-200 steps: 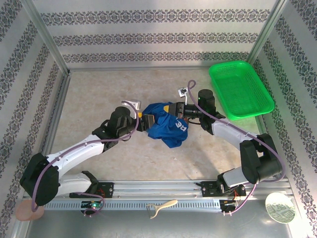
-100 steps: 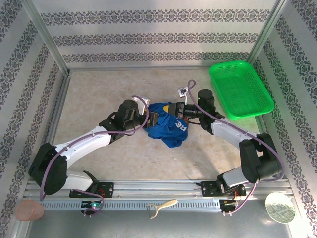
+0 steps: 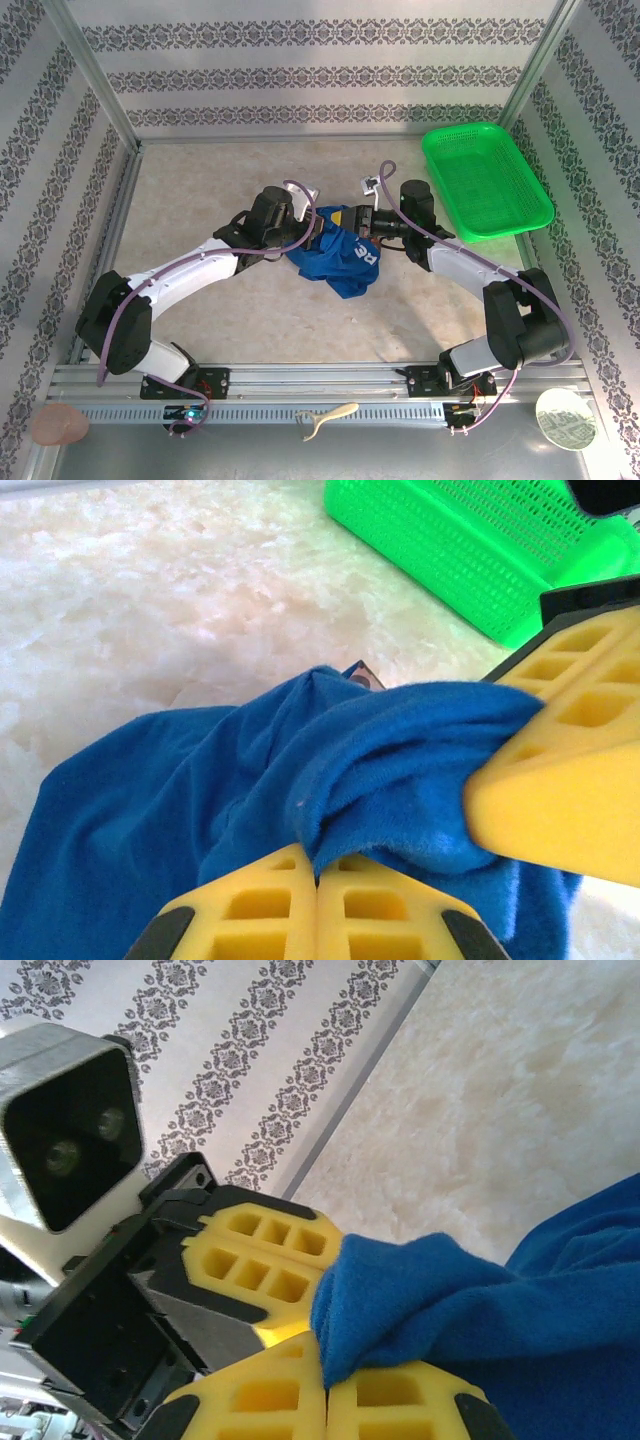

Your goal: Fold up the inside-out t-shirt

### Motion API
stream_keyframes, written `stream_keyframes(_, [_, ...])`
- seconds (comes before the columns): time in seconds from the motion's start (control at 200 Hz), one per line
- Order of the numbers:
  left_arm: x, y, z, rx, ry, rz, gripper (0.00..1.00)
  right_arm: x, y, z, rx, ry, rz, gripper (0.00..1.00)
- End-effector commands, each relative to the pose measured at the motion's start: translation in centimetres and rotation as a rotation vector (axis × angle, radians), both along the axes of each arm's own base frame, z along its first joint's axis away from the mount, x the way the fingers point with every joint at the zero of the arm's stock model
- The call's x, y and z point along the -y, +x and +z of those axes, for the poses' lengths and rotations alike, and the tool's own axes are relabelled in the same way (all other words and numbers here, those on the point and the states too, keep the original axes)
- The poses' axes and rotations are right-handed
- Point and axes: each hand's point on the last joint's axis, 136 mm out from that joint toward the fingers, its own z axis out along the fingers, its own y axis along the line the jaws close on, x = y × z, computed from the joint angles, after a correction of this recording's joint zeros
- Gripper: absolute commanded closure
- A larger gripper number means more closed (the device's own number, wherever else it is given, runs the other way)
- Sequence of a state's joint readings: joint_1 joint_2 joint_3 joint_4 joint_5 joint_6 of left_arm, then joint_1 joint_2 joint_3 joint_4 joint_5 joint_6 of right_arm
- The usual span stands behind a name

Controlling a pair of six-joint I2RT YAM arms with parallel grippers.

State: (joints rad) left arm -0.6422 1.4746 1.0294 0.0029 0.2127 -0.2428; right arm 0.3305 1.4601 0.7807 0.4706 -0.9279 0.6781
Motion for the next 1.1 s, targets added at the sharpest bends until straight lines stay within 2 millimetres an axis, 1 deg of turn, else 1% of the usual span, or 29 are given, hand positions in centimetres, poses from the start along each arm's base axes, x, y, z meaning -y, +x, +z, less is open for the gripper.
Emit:
stream_keyframes(0.0, [0.7, -0.9, 4.2, 0.029, -0.065, -0.033, 1.00, 0.7, 1.5, -0.9, 0.008, -0.013, -0.053, 0.96])
stream_keyframes(0.065, [0.6, -1.3, 6.5, 0.019, -0.119, -0.030, 1.00, 1.2, 2.9, -1.8, -0.023, -0.032, -0.106, 0.66])
stream_keyframes(0.095, [0.7, -1.5, 7.6, 0.013, -0.152, -0.037, 1.00, 1.5, 3.4, -2.1, -0.032, -0.036, -0.127, 0.55])
stream_keyframes(0.12, [0.8, -1.7, 8.5, 0.006, -0.181, -0.038, 1.00, 1.7, 3.9, -2.4, -0.043, -0.040, -0.145, 0.50])
stream_keyframes(0.165, [0.7, -2.0, 9.8, -0.013, -0.228, -0.032, 1.00, 2.0, 4.5, -2.5, -0.057, -0.039, -0.171, 0.45])
stream_keyframes(0.21, [0.7, -2.2, 11.0, -0.037, -0.277, -0.037, 1.00, 2.4, 4.9, -2.6, -0.065, -0.041, -0.195, 0.43])
stream_keyframes(0.265, [0.6, -2.3, 11.9, -0.069, -0.328, -0.030, 1.00, 2.8, 4.9, -2.4, -0.067, -0.046, -0.224, 0.42])
stream_keyframes(0.36, [0.4, -2.2, 12.5, -0.111, -0.396, -0.017, 1.00, 3.9, 4.3, -2.0, -0.054, -0.070, -0.280, 0.41])
stream_keyframes(0.41, [0.3, -2.0, 12.4, -0.119, -0.416, -0.017, 1.00, 4.7, 3.7, -1.8, -0.048, -0.089, -0.316, 0.40])
stream_keyframes(0.495, [-0.2, -1.6, 11.6, -0.131, -0.419, 0.008, 1.00, 6.5, 2.4, -1.6, -0.028, -0.150, -0.395, 0.40])
stream_keyframes(0.57, [-0.4, -1.4, 10.8, -0.145, -0.414, 0.025, 1.00, 7.9, 0.9, -0.7, 0.013, -0.190, -0.454, 0.40])
stream_keyframes(0.634, [-0.5, -1.2, 10.3, -0.153, -0.414, 0.035, 1.00, 8.4, -0.7, 0.3, 0.056, -0.224, -0.484, 0.40])
stream_keyframes(0.684, [-0.5, -1.1, 10.0, -0.159, -0.414, 0.039, 1.00, 8.4, -1.7, 1.2, 0.098, -0.252, -0.494, 0.40])
stream_keyframes(0.739, [-0.4, -1.0, 9.7, -0.168, -0.414, 0.042, 1.00, 7.8, -2.8, 2.1, 0.148, -0.291, -0.486, 0.39])
stream_keyframes(0.844, [-0.3, -0.8, 9.4, -0.175, -0.414, 0.043, 1.00, 6.0, -4.1, 3.3, 0.231, -0.377, -0.447, 0.38])
stream_keyframes(0.939, [-0.3, -0.7, 9.4, -0.176, -0.412, 0.044, 1.00, 4.5, -4.3, 3.6, 0.286, -0.466, -0.430, 0.38])
stream_keyframes(1.094, [-0.1, -0.6, 9.5, -0.179, -0.415, 0.040, 1.00, 3.0, -3.9, 3.3, 0.359, -0.617, -0.444, 0.40])
